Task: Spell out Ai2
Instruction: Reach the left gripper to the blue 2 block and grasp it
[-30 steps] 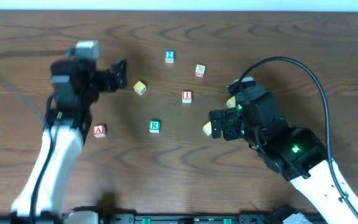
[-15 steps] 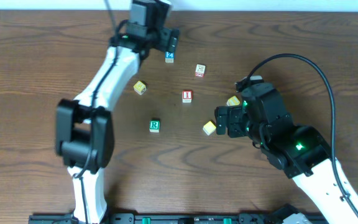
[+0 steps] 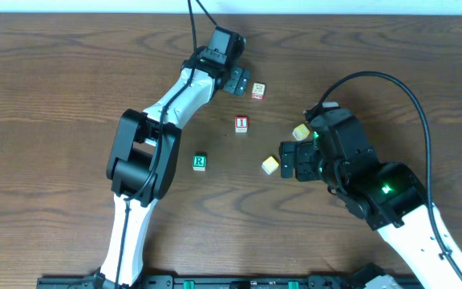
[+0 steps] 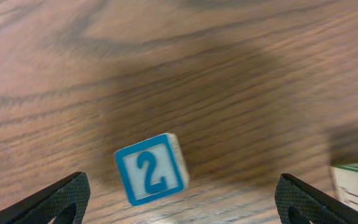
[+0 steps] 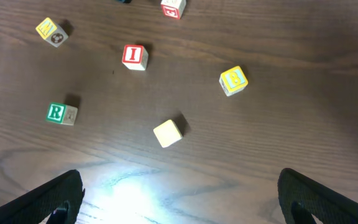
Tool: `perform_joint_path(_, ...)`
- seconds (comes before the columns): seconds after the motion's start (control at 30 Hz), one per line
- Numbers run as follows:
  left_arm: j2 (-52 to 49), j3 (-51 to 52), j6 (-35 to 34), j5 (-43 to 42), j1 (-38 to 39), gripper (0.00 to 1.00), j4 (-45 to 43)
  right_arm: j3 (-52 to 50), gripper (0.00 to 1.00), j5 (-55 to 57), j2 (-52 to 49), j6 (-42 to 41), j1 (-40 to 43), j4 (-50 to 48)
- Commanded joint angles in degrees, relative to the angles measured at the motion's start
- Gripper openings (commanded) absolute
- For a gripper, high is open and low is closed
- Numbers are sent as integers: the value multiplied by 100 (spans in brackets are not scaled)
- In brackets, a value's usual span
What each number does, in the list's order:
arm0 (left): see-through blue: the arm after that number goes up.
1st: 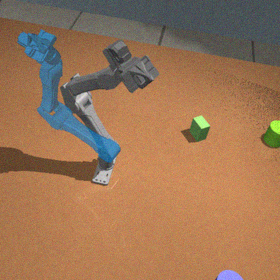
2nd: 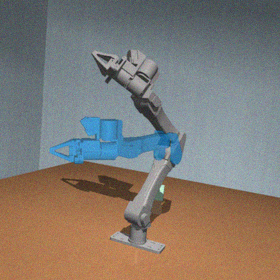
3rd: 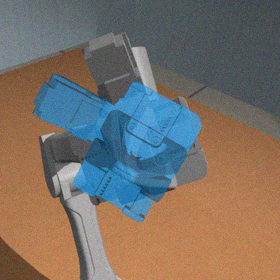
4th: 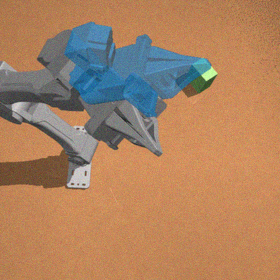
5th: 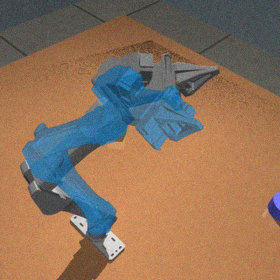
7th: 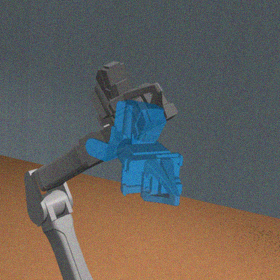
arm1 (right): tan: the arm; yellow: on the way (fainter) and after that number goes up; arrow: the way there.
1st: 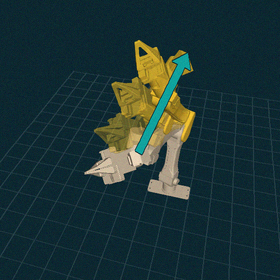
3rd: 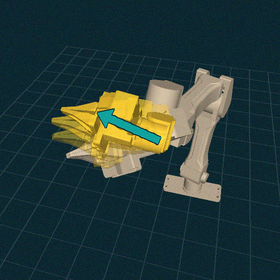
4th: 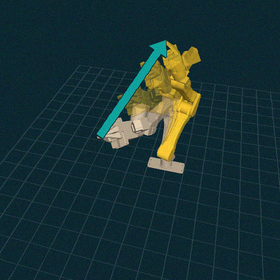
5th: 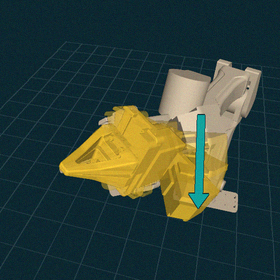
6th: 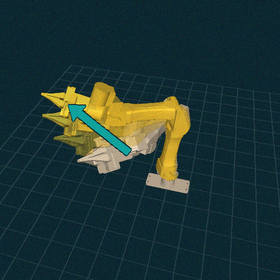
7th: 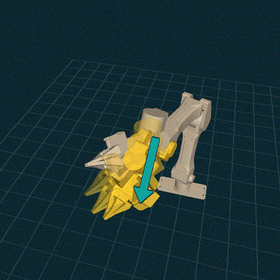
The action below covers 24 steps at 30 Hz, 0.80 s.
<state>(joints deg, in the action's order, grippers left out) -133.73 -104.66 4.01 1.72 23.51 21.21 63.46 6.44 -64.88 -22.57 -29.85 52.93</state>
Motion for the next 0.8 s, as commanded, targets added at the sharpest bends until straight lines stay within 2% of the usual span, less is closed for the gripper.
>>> perform_joint_path(0.0, -11, -127, -468, 442, -35, 96, -26, 17, 99, 61, 11, -76, 31, 24)
perform_joint_path(0.27, -166, -127, -1325, 122, -175, 98, -26, 17, 99, 66, 9, -74, 31, 15)
perform_joint_path(0.5, -195, -127, -1458, 15, -201, 100, -245, 17, 99, 101, -7, -72, 31, -4)
perform_joint_path(0.53, -195, -127, -1486, 13, -201, 95, -251, 17, 99, 107, -17, -72, 31, -4)
perform_joint_path(0.77, -337, -127, -1609, -214, -197, 89, -151, 17, 99, 105, -153, -72, 31, -72)
